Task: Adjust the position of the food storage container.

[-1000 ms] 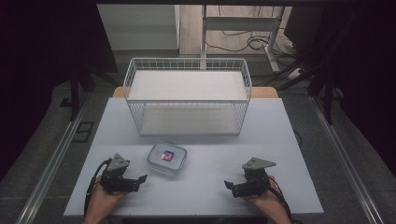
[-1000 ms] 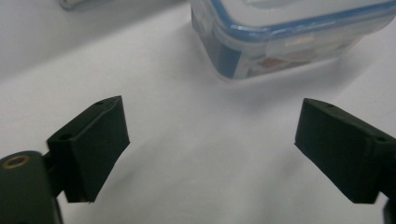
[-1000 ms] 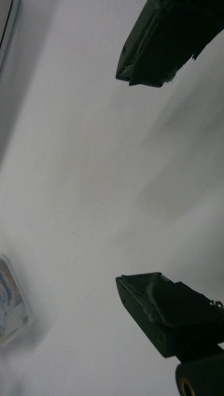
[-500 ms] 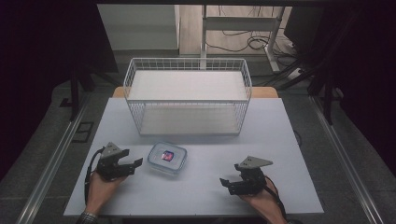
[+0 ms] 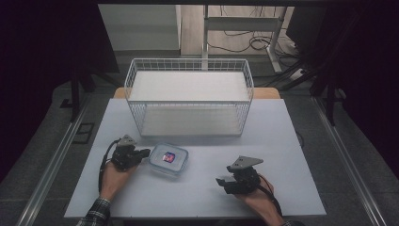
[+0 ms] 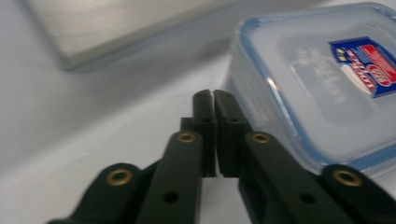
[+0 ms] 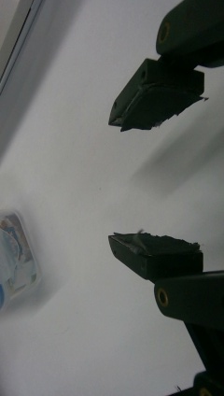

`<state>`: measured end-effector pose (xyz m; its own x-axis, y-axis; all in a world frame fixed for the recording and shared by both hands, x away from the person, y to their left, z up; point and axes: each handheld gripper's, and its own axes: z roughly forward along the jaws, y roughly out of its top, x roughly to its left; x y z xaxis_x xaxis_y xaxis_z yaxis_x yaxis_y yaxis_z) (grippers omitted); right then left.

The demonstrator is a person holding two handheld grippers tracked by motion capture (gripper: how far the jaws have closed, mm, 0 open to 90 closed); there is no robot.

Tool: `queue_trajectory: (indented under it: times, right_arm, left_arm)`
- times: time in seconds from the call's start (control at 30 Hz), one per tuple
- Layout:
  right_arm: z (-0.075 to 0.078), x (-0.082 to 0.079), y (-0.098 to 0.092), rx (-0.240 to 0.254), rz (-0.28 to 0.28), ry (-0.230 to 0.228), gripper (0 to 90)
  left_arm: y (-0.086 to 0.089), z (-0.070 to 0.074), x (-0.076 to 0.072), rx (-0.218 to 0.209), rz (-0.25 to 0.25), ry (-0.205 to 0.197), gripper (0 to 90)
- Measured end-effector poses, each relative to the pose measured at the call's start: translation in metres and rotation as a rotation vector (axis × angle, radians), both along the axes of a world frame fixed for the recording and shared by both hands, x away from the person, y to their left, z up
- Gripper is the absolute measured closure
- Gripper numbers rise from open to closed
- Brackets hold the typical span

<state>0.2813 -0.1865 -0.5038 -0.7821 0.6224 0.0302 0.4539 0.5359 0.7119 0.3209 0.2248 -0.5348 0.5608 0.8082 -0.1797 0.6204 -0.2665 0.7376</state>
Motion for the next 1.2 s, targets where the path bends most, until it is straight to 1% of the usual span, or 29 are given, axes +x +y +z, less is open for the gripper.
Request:
queue_trajectory:
  times: [0.03,0.1,0.17,0.2,0.27,0.3,0.33,0.37,0.47,0.53,0.57,0.63,0.7,0.73,0.77,0.8,0.83,0.87,0.9,0.93,0.97,1.0,1.07,1.1,1.13,1.17,1.2]
  right_arm:
    - [-0.001,0.001,0.001,-0.002,-0.005,0.005,38.0]
    - [-0.002,0.004,0.001,0.009,-0.015,0.021,39.0]
    - [-0.003,0.005,0.001,0.017,-0.019,0.029,39.3]
    - [-0.003,0.007,0.001,0.023,-0.022,0.034,39.9]
    - [-0.003,0.011,0.002,0.042,-0.031,0.041,41.9]
    - [-0.003,0.012,0.002,0.048,-0.034,0.043,42.8]
    - [-0.002,0.014,0.002,0.057,-0.038,0.044,43.8]
    - [-0.002,0.015,0.002,0.070,-0.043,0.054,44.9]
    - [-0.002,0.022,0.001,0.121,-0.037,0.117,50.2]
    - [-0.003,0.025,0.002,0.116,-0.037,0.119,55.2]
    - [-0.003,0.025,0.002,0.116,-0.037,0.119,55.2]
    - [-0.003,0.030,0.002,0.104,-0.038,0.110,62.5]
    - [-0.002,0.035,0.002,0.105,-0.041,0.105,70.7]
    - [-0.001,0.040,0.001,0.119,-0.049,0.093,78.1]
    - [-0.001,0.040,0.001,0.119,-0.049,0.093,78.1]
    - [0.000,0.045,0.002,0.126,-0.053,0.088,85.6]
    - [0.000,0.045,0.002,0.126,-0.053,0.088,85.6]
    - [0.000,0.050,0.005,0.116,-0.053,0.077,89.2]
    - [0.000,0.050,0.005,0.116,-0.053,0.077,89.2]
    - [-0.002,0.057,0.011,0.098,-0.053,0.069,89.4]
    - [-0.002,0.057,0.011,0.098,-0.053,0.069,89.4]
    - [-0.005,0.063,0.016,0.085,-0.044,0.076,89.4]
    - [-0.007,0.064,0.019,0.078,-0.040,0.077,89.4]
    - [-0.010,0.066,0.025,0.052,-0.030,0.071,89.4]
    - [-0.010,0.066,0.025,0.052,-0.030,0.071,89.4]
    - [-0.012,0.066,0.028,0.023,-0.022,0.065,89.4]
    - [-0.012,0.066,0.028,0.026,-0.021,0.070,89.4]
  left_arm:
    - [-0.005,-0.001,0.000,0.008,-0.015,0.012,90.0]
    - [-0.009,-0.002,-0.001,0.023,-0.032,0.023,90.0]
    - [-0.011,-0.002,-0.002,0.022,-0.041,0.029,90.0]
    - [-0.015,-0.003,-0.003,0.024,-0.058,0.035,90.0]
    - [-0.026,-0.002,-0.006,0.040,-0.085,0.031,90.0]
    - [-0.030,-0.001,-0.007,0.042,-0.098,0.030,90.0]
    - [-0.030,-0.001,-0.007,0.042,-0.098,0.030,90.0]
    - [-0.038,-0.001,-0.009,0.048,-0.119,0.031,90.0]
    - [-0.050,0.000,-0.012,0.044,-0.152,0.032,90.0]
    - [-0.058,0.000,-0.015,0.042,-0.174,0.032,90.0]
    - [-0.058,0.000,-0.015,0.042,-0.174,0.032,90.0]
    - [-0.067,0.001,-0.017,0.029,-0.202,0.036,90.0]
    - [-0.072,0.000,-0.018,0.010,-0.227,0.043,90.0]
    - [-0.076,0.000,-0.019,-0.018,-0.257,0.052,90.0]
    - [-0.076,0.000,-0.019,-0.018,-0.257,0.052,90.0]
    - [-0.076,0.003,-0.019,-0.001,-0.243,0.031,90.0]
    - [-0.076,0.003,-0.019,-0.001,-0.243,0.031,90.0]
    - [-0.072,0.007,-0.014,-0.012,-0.206,0.007,90.0]
    - [-0.072,0.007,-0.014,-0.012,-0.206,0.007,90.0]
    - [-0.069,0.009,-0.007,-0.057,-0.180,-0.001,90.0]
    - [-0.069,0.009,-0.007,-0.057,-0.180,-0.001,90.0]
    - [-0.070,0.008,-0.003,-0.074,-0.176,0.001,90.0]
    - [-0.073,0.005,0.003,-0.088,-0.178,0.008,90.0]
    - [-0.077,0.002,0.006,-0.089,-0.178,0.022,90.0]
    - [-0.077,0.002,0.006,-0.089,-0.178,0.022,90.0]
    - [-0.077,0.001,0.006,-0.091,-0.178,0.028,90.0]
    - [-0.075,0.002,0.005,-0.098,-0.179,0.037,90.0]
